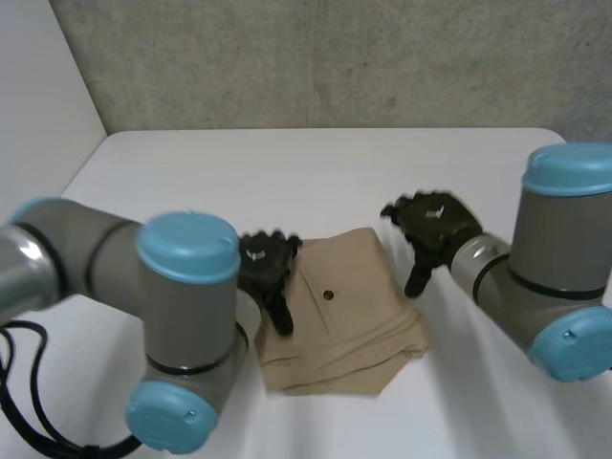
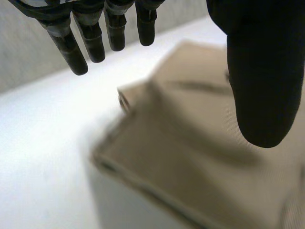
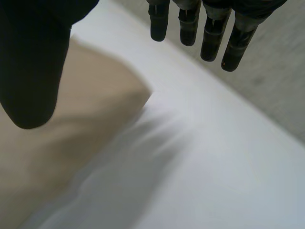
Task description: Fold the shorts.
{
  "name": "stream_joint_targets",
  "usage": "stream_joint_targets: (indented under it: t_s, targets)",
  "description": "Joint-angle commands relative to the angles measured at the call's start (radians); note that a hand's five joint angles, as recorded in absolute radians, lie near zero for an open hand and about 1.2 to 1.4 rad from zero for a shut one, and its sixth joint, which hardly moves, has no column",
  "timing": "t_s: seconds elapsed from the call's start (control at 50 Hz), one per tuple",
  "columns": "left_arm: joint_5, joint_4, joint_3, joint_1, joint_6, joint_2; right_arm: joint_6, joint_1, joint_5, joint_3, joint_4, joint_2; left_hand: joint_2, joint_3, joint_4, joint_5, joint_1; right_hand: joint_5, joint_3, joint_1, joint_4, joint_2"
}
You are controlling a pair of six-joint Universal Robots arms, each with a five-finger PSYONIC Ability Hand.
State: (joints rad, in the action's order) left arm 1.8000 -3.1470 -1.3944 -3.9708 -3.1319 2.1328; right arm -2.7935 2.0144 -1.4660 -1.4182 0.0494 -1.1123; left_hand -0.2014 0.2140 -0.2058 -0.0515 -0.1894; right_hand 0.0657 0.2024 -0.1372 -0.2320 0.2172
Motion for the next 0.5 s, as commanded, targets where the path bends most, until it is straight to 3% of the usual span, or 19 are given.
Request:
stream_joint_targets:
  t_s: [0.02, 0.14, 0.26, 0.34, 0.5]
  targets:
    - [-0.004, 0.007, 0.005, -0.08, -0.004, -0.267, -0.138, -0.011, -0.08, -0.004, -0.054, -0.216, 0.006, -0.018, 0.01, 0.03, -0.006, -0.066, -0.028, -0.037, 0.057, -0.043]
    - [-0.043, 0.136, 0.077, -0.208, -0.002, -0.442, -0.153, -0.028, -0.178, 0.03, -0.043, -0.348, -0.018, 0.005, -0.014, 0.007, -0.03, -0.066, -0.028, -0.037, 0.057, -0.043]
    - [-0.188, 0.337, 0.166, -0.327, 0.01, -0.494, -0.156, -0.086, -0.188, 0.079, 0.045, -0.396, -0.006, -0.006, -0.002, 0.018, -0.018, -0.066, -0.028, -0.037, 0.057, -0.043]
    - [-0.223, 0.367, 0.172, -0.367, 0.018, -0.51, -0.172, -0.105, -0.183, 0.111, 0.121, -0.399, 0.003, -0.015, 0.007, 0.027, -0.009, -0.066, -0.028, -0.037, 0.057, -0.043]
    - [-0.229, 0.369, 0.164, -0.367, 0.021, -0.51, -0.175, -0.102, -0.18, 0.114, 0.145, -0.399, 0.027, -0.039, 0.031, 0.051, 0.015, -0.066, -0.028, -0.037, 0.057, -0.043]
